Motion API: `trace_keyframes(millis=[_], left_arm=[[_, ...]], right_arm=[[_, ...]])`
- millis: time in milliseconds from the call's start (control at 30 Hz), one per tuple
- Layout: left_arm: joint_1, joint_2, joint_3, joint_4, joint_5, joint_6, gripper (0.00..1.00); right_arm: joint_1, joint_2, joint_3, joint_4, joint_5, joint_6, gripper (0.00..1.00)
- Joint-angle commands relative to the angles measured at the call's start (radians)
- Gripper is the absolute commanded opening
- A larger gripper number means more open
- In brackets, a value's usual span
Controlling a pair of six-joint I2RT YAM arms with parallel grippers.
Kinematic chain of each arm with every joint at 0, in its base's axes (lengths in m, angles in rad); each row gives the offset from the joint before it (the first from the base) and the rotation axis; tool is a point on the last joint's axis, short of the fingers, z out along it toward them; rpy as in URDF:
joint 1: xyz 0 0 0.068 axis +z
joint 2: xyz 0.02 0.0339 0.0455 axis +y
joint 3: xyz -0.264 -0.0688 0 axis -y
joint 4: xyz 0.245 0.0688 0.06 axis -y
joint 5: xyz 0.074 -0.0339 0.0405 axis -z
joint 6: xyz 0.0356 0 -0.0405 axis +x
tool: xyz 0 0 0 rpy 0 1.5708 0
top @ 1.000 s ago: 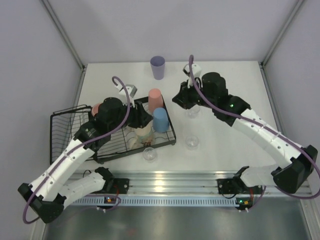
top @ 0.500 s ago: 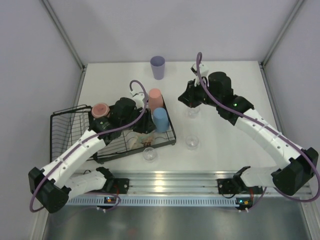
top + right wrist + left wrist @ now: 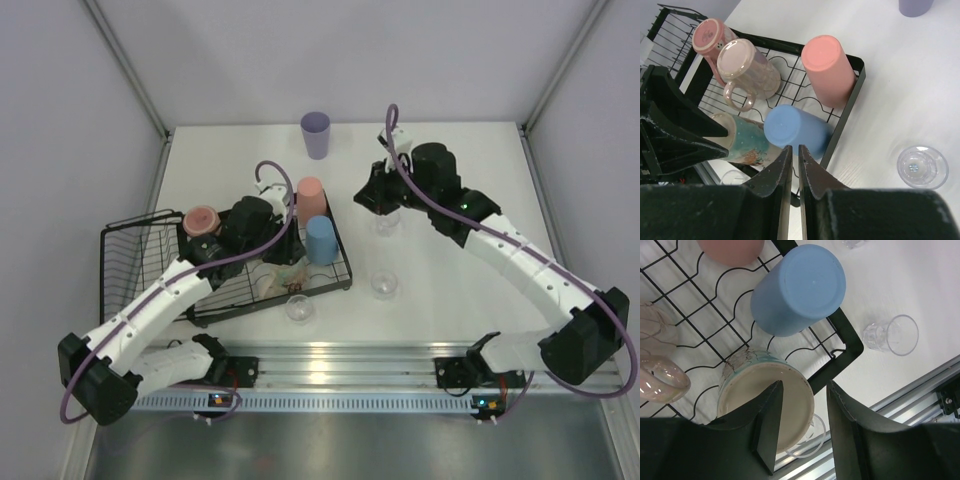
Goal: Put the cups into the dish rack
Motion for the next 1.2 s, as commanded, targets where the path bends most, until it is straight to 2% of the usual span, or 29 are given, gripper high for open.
trace_keyframes(millis=[0,167,200,233,367,467,533,633,700,733,767,833,1033,1167], left_arm=[[0.001,-0.017,-0.012,-0.06,-0.072,-0.002,0.46],[0.001,-0.045,0.008,-0.056,-0.054,-0.021,0.47],[0.001,-0.049,0.019,-0.049,-0.016,-0.021,0.48],[-0.001,-0.054,0.031,-0.042,-0.004,-0.024,0.53],[0.001,-0.054,0.146,0.027,0.038,-0.035,0.6],[0.001,0.007,0.261,0.024,-0.032,-0.021,0.61],[0.001,0.058,0.304,0.003,-0.141,-0.021,0.6],[0.004,0.104,0.35,-0.006,-0.218,-0.019,0.6],[0.007,0.112,0.366,-0.005,-0.255,-0.03,0.6],[0.007,0.107,0.367,-0.005,-0.257,-0.035,0.6],[0.007,0.098,0.367,-0.006,-0.246,-0.044,0.6],[0.007,0.076,0.354,-0.003,-0.237,-0.055,0.6],[0.007,-0.019,0.305,-0.005,-0.18,-0.101,0.61],[0.007,-0.071,0.274,0.0,-0.142,-0.134,0.61]], right_arm=[[-0.013,0.016,0.022,0.07,-0.001,0.014,0.1],[-0.02,0.073,0.063,0.073,0.048,0.011,0.17],[-0.017,0.085,0.072,0.072,0.066,0.013,0.2],[-0.018,0.108,0.081,0.07,0.088,0.017,0.32],[-0.035,0.159,0.141,0.061,0.134,0.034,0.34],[-0.053,0.2,0.172,0.112,0.13,0.04,0.41],[-0.078,0.262,0.244,0.144,0.165,0.059,0.47],[-0.111,0.402,0.359,0.152,0.209,0.097,0.48],[-0.122,0.546,0.517,0.118,0.249,0.128,0.52],[-0.13,0.601,0.585,0.083,0.263,0.146,0.52],[-0.133,0.655,0.724,0.035,0.269,0.161,0.51],[-0.139,0.79,0.889,0.024,0.295,0.197,0.5],[-0.139,0.962,0.983,0.234,0.367,0.253,0.49],[-0.141,1.054,1.014,0.352,0.352,0.284,0.49]])
